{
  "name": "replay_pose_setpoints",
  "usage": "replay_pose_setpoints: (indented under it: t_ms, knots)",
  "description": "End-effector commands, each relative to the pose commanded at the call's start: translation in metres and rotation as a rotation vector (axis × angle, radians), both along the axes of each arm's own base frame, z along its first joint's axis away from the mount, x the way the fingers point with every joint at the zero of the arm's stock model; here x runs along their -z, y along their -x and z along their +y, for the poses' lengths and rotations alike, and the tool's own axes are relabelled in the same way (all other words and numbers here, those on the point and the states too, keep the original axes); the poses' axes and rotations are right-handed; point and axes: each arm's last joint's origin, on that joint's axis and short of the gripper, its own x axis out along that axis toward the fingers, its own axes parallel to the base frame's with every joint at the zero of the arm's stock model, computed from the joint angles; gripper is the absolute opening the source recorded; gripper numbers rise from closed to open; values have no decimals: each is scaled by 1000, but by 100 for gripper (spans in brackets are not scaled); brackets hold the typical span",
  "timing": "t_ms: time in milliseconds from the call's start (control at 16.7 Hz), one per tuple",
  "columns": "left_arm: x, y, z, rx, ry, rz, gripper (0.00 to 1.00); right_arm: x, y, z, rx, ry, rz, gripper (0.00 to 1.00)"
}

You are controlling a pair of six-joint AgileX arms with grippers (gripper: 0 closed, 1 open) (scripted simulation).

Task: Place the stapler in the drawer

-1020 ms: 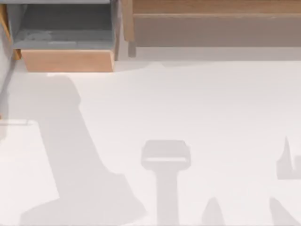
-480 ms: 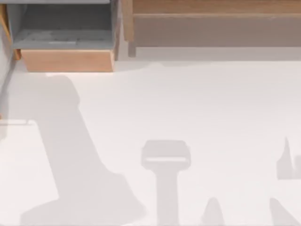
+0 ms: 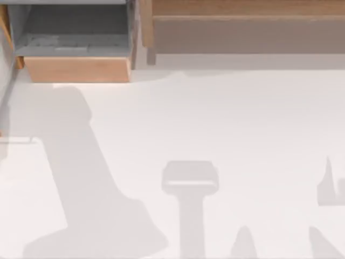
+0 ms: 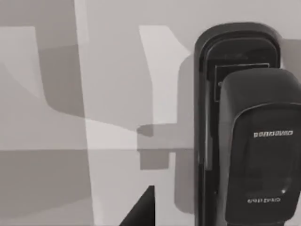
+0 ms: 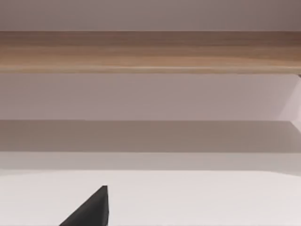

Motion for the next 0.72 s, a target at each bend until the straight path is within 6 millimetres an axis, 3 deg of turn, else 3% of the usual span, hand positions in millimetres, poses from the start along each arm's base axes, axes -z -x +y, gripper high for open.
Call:
replay_pose_setpoints:
  t_ms: [720]
  knots:
    - [-7, 2, 1, -2, 9, -23, 100, 0, 0, 0, 0, 0, 0, 100]
